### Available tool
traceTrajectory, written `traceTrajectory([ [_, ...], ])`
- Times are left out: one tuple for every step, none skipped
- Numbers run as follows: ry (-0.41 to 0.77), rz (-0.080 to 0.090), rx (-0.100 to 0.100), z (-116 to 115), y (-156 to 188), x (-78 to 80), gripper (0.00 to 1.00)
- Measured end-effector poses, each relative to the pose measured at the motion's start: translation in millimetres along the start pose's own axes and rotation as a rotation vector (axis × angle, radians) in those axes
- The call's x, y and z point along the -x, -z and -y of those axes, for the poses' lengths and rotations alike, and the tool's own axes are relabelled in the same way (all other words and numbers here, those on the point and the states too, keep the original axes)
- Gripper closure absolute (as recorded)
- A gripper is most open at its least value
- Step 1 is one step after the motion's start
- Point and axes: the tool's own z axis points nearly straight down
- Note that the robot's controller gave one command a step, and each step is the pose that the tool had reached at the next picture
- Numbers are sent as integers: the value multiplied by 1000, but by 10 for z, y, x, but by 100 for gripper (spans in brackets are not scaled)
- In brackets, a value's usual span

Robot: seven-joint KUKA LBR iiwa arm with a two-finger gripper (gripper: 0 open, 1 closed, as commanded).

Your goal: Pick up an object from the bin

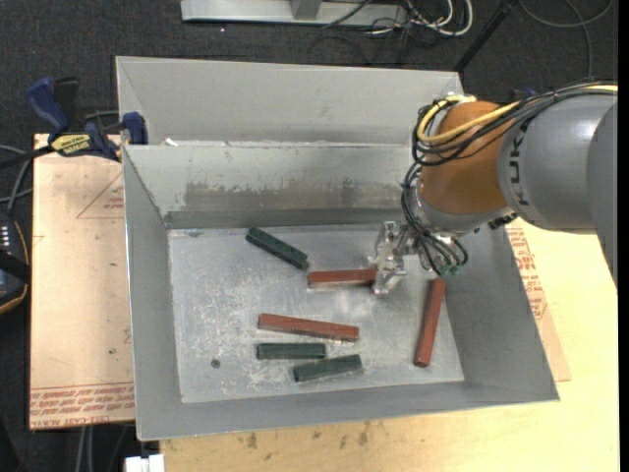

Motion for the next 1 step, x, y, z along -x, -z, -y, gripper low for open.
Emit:
traceTrajectory([
  [12, -13, 1, -85, 1863, 90, 100],
])
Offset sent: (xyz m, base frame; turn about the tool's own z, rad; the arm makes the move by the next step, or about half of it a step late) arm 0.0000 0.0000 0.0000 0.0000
